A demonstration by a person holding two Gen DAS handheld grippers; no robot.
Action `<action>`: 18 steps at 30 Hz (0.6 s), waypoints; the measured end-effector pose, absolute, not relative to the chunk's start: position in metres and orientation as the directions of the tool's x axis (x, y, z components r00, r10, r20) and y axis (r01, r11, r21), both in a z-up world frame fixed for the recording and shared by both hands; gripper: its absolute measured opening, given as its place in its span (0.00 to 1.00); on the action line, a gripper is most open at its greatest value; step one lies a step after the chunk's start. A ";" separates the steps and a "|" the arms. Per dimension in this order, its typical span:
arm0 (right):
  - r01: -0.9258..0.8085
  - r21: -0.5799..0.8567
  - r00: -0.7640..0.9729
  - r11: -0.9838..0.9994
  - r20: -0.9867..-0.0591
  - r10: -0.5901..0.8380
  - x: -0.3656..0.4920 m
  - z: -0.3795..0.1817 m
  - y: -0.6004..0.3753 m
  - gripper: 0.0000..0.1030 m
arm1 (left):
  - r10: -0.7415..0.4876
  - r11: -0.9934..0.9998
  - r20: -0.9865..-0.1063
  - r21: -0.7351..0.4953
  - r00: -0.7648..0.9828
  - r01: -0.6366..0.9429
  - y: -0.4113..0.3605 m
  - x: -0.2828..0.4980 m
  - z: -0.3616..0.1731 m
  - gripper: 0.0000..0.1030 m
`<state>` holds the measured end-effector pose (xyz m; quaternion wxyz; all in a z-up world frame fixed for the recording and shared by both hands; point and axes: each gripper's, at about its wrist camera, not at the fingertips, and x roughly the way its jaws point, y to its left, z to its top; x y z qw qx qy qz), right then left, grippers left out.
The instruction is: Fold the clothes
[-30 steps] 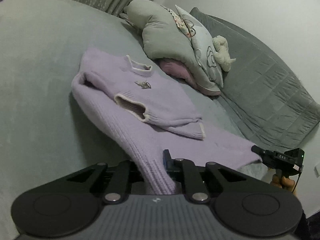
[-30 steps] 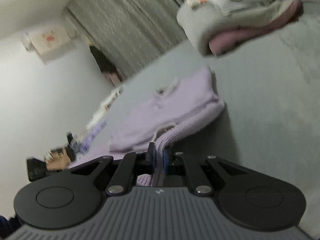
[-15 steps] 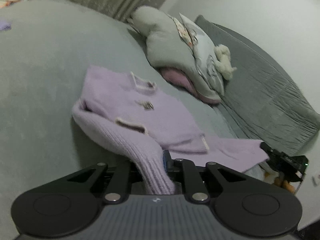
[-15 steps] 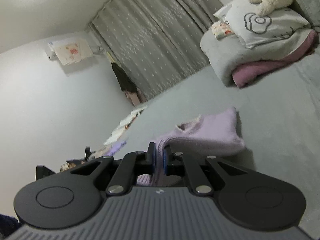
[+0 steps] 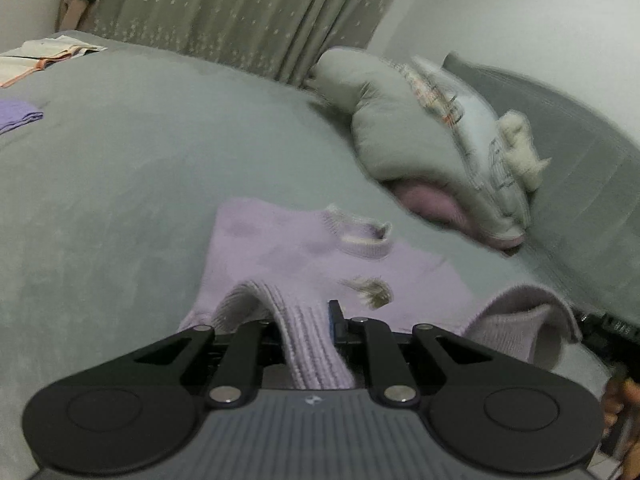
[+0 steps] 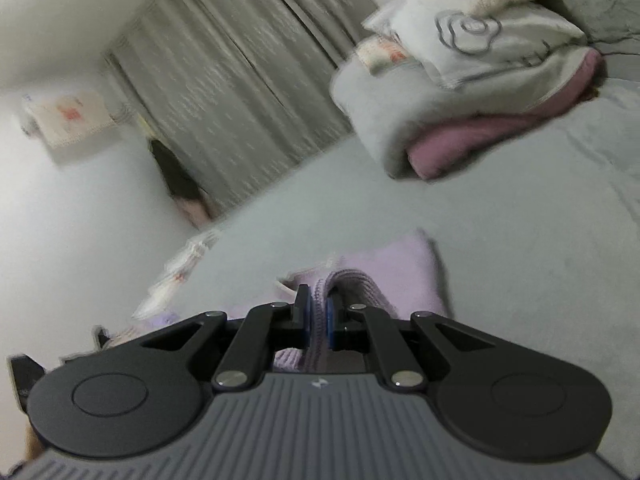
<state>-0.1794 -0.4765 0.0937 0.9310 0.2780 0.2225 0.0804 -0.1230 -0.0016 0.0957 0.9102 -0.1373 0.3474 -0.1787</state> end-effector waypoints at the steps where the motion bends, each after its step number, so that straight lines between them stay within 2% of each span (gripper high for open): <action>1: -0.018 0.548 0.883 0.836 -0.384 0.270 -0.173 0.091 -0.477 0.08 | -0.421 0.899 -0.586 -0.373 0.693 0.230 0.000 -0.123 0.094 0.13; 9: -0.035 0.444 0.879 0.895 -0.413 0.239 -0.183 0.093 -0.460 0.08 | -0.451 0.888 -0.591 -0.376 0.669 0.267 0.014 -0.129 0.089 0.15; 18: -0.069 0.339 0.919 0.938 -0.344 0.192 -0.227 0.122 -0.435 0.08 | -0.492 0.862 -0.569 -0.424 0.659 0.278 0.034 -0.163 0.098 0.16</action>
